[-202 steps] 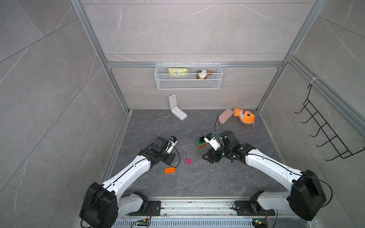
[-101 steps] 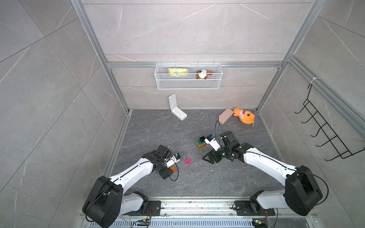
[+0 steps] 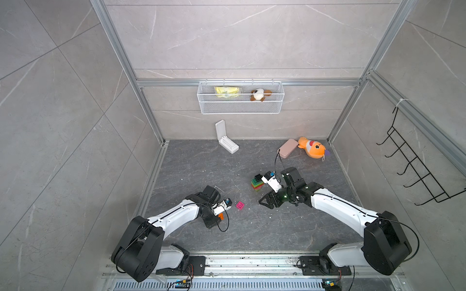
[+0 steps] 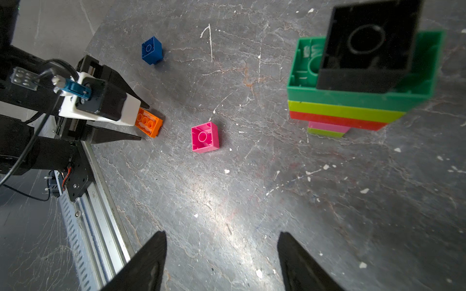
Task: Assemble a carrot with lego
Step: Pick up the lego brick from the center of the board.
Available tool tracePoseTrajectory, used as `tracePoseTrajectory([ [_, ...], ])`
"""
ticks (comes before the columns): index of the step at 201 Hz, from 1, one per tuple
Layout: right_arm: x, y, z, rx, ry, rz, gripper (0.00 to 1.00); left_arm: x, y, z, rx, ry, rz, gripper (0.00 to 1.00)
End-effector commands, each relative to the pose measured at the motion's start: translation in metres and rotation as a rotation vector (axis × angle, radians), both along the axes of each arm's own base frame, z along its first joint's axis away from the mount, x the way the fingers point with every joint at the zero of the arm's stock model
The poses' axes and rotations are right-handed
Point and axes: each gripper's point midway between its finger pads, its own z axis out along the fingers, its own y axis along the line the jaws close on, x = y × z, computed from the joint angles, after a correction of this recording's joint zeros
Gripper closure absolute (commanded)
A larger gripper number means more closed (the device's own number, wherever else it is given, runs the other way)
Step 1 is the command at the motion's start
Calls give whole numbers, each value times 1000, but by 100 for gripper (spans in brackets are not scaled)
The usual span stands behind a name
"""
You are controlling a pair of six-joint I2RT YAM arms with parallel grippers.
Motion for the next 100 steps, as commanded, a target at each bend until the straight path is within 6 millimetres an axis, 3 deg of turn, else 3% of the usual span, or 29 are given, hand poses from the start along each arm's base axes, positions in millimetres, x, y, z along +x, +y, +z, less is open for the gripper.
tracePoseTrajectory([
  [1,-1,0,-4,1,26,-4,27,14,-7,9,-12,-42,-7,42],
  [26,-1,-2,-6,-3,30,-7,27,14,-9,8,-23,-38,-5,44],
  [100,-1,-4,-8,-10,37,-16,28,17,-13,10,-30,-22,4,65],
])
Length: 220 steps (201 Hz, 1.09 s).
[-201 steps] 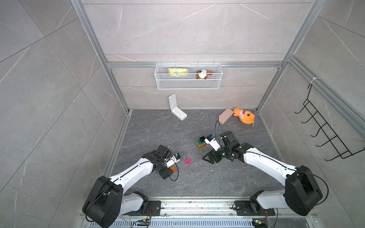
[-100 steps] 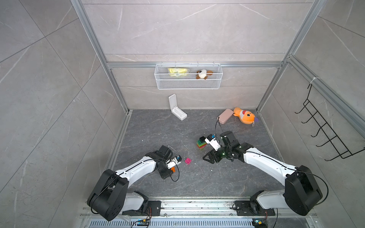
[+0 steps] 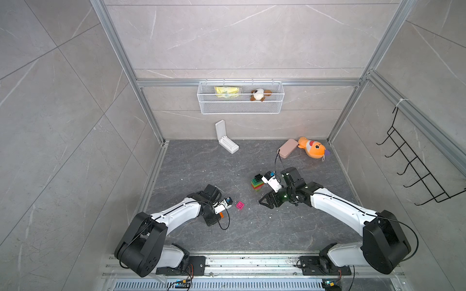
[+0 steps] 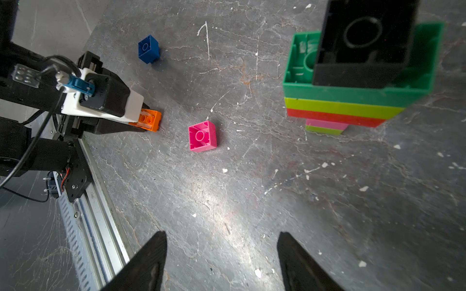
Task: Assemble a carrot with lego
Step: Pick up the lego brick from the center of the board, then assemble the lego brick with the lego brick.
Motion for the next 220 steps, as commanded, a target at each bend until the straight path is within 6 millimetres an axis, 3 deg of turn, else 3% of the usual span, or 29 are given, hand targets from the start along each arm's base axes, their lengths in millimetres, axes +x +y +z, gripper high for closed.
tracePoseTrajectory([
  [1,-1,-4,-5,-6,29,-13,28,8,-10,12,-37,-19,-1,65],
  [25,4,-12,-1,17,49,-43,27,14,-17,28,-84,-51,12,69],
  [45,19,-26,8,88,83,-112,27,27,-34,57,-181,-100,44,72],
  [84,64,-48,22,318,246,-248,26,72,-78,126,-414,-164,183,79],
  [111,85,-57,16,355,315,-296,29,103,-107,157,-470,-174,261,82],
  [156,88,-72,10,247,289,-346,29,132,-155,172,-352,-138,262,83],
  [220,85,-85,-1,204,304,-378,29,148,-199,163,-168,-102,200,84],
])
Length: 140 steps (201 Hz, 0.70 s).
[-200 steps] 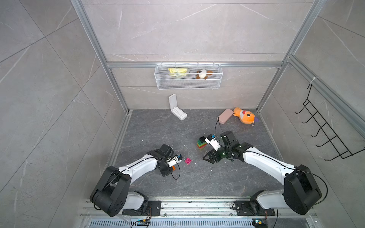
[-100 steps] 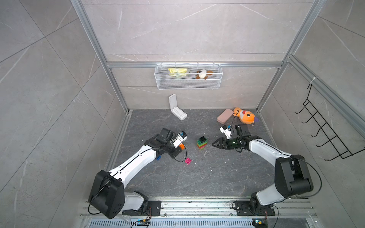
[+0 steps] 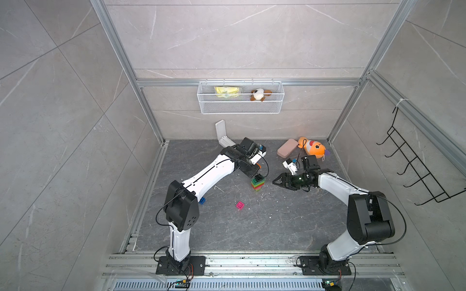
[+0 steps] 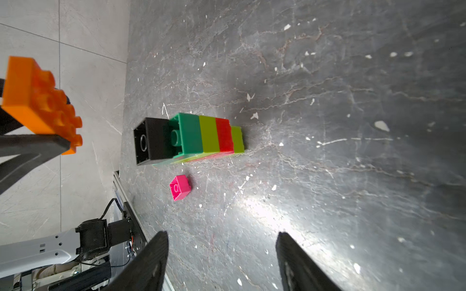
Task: Assemble a carrot with lego
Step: Assemble the lego brick with the lego brick.
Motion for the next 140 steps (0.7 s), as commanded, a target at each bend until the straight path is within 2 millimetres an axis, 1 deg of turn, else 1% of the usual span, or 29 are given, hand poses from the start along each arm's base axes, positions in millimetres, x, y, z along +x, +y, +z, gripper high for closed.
tracePoseTrajectory([
  [1,0,-6,6,-24,-17,-2,29,-7,4,-1,107,34,4,84],
  [34,-4,-12,-1,-32,-6,-9,30,-7,-8,-6,156,54,-27,84],
  [57,-5,-14,-4,-33,-2,-12,29,-7,-11,-8,176,55,-41,85],
  [108,-6,-15,-7,-34,3,-11,30,-9,-15,-16,204,70,-60,85],
  [140,-6,-16,-9,-32,5,-11,30,-6,-13,-22,227,69,-56,85],
])
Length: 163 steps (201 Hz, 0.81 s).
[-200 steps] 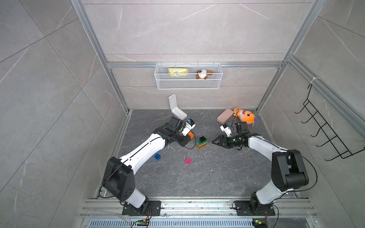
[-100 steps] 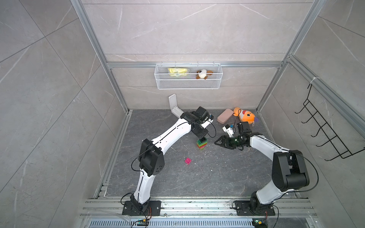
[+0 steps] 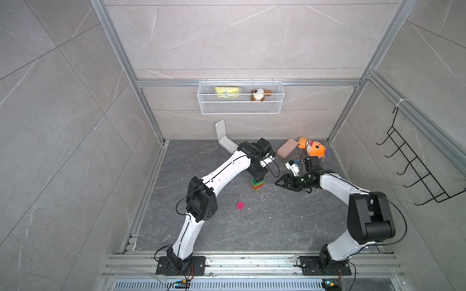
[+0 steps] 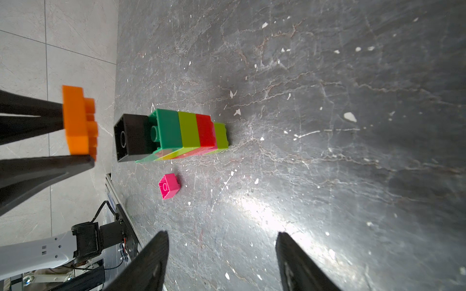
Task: Assemble a carrot with lego
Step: Assemble the lego brick with the lego brick.
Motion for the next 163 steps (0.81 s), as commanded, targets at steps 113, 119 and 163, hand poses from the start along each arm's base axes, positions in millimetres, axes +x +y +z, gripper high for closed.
tracePoseTrajectory([
  [113,-5,-4,-7,-13,11,6,30,-5,-1,-5,39,9,-47,86],
  [119,-6,-3,-7,-11,11,7,30,-5,-2,-5,38,9,-49,86],
  [163,-6,-3,-8,-11,14,6,30,-4,-1,-9,55,6,-50,86],
])
